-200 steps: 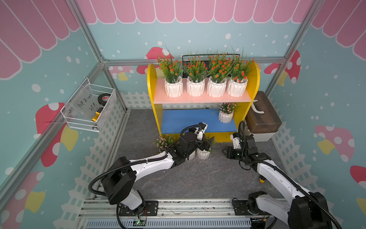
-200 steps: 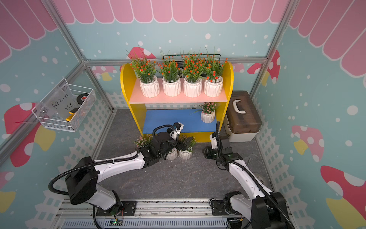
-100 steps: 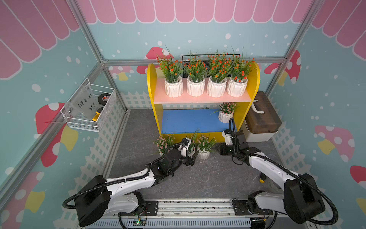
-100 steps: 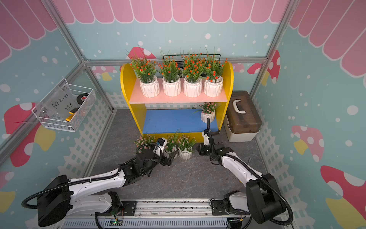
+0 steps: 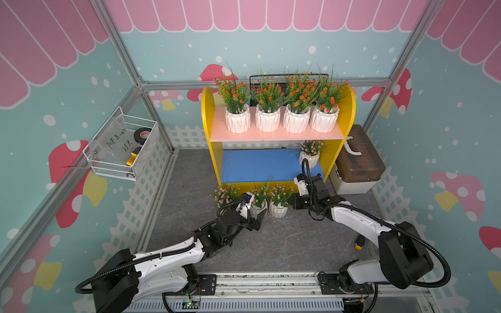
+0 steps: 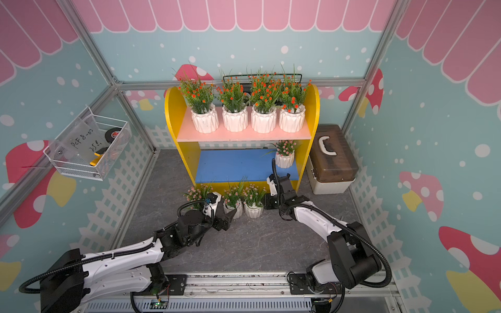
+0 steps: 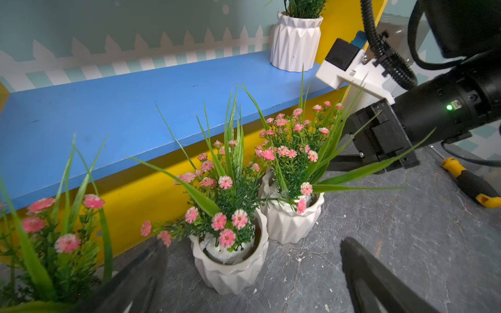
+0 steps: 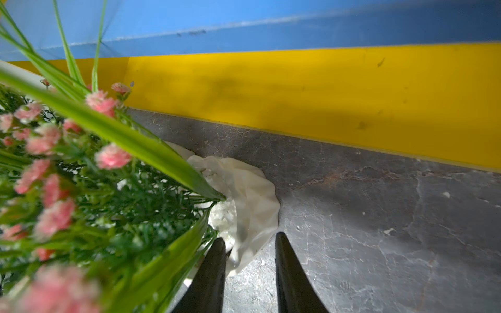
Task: Place the baby's breath potted plants on the rack by color
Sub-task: Pick up the baby's breath potted plant from the center of the board.
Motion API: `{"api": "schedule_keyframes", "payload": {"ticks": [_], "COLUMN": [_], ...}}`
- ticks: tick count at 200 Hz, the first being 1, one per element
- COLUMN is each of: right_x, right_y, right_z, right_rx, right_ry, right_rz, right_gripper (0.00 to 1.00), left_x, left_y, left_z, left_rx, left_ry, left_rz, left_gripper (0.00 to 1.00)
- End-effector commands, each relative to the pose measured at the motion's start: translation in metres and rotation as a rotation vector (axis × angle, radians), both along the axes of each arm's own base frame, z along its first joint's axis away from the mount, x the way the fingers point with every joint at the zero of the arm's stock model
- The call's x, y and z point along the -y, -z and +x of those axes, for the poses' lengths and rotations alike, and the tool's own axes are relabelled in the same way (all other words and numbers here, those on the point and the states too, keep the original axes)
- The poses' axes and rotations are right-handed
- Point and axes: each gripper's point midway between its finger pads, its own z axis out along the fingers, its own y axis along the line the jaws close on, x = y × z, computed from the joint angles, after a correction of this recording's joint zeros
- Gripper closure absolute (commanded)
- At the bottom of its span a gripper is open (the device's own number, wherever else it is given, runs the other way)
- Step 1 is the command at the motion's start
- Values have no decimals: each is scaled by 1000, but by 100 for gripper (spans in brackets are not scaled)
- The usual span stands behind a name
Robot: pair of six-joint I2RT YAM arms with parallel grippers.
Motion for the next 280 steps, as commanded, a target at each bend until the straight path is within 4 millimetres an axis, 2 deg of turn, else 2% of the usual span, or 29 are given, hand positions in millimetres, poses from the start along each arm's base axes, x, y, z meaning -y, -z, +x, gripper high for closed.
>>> {"api": "schedule_keyframes", "payload": {"ticks": [1, 68, 106, 145, 184, 225, 280], "right_x": [-3, -13, -15, -15, -10, -5, 3], "right_y": [-3, 13, 30, 41, 29, 0, -41], "right_z": [8, 14, 15, 12, 9, 4, -14], "right_rx": [16, -17, -48, -74, -49, 5, 51], "right_ry": [13, 4, 18, 12, 7, -7, -46], "right_rz": [-12, -44, -99, -143, -160, -161, -164], "right_gripper": [71, 73, 74, 83, 92, 95, 97], "left_x": [-4, -12, -13, -10, -8, -3, 13], "left_y": [4, -1, -1, 0, 2, 3, 6], "left_z": [-3, -9, -10, -11, -10, -8, -8], "left_rx": [-2, 22, 24, 19, 14, 18, 29], "left_ry": [-5, 0, 2, 12, 16, 31, 92], "left_rz": [1, -18, -15, -10, -6, -5, -15], "left_gripper": [3, 3, 3, 3, 3, 3, 2]}}
